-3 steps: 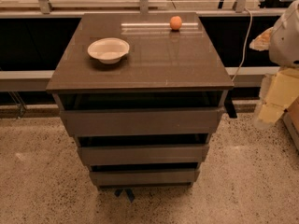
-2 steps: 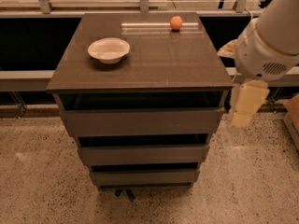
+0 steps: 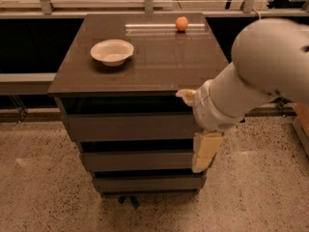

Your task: Open top drawer

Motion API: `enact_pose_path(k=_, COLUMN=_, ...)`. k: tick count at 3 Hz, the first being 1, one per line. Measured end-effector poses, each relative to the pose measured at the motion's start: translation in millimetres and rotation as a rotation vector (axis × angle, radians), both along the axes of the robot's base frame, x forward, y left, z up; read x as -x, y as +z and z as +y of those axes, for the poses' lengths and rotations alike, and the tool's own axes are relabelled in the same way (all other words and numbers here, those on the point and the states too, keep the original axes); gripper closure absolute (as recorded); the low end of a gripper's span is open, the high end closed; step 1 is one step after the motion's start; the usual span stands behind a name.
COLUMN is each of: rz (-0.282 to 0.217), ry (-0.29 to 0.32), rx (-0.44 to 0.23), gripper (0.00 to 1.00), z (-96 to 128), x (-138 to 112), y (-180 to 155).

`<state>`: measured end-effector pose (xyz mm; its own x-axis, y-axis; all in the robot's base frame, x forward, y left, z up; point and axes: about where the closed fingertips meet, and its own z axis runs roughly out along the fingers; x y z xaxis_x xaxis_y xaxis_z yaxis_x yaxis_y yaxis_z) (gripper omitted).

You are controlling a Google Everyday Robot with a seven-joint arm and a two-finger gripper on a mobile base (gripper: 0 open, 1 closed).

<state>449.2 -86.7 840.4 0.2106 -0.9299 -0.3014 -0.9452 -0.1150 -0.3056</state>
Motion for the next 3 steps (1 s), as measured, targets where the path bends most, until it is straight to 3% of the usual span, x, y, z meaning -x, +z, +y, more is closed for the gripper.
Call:
enact_pose_path(k=1, rz=0.003, ry=-0.002, rx=-0.093, gripper=0.0, z=19.3, x=-3.3, y=-51.9)
enact_pose_path(k=2, rz=-0.066, ry=-0.027, rx=-0.125, gripper=0.0, z=24.9, x=-21.1, y=-48.9)
enact_pose_path(k=3, rz=-0.066, ry=-0.026, rx=-0.125, gripper=0.0, z=24.8, x=-21.1, y=-48.3)
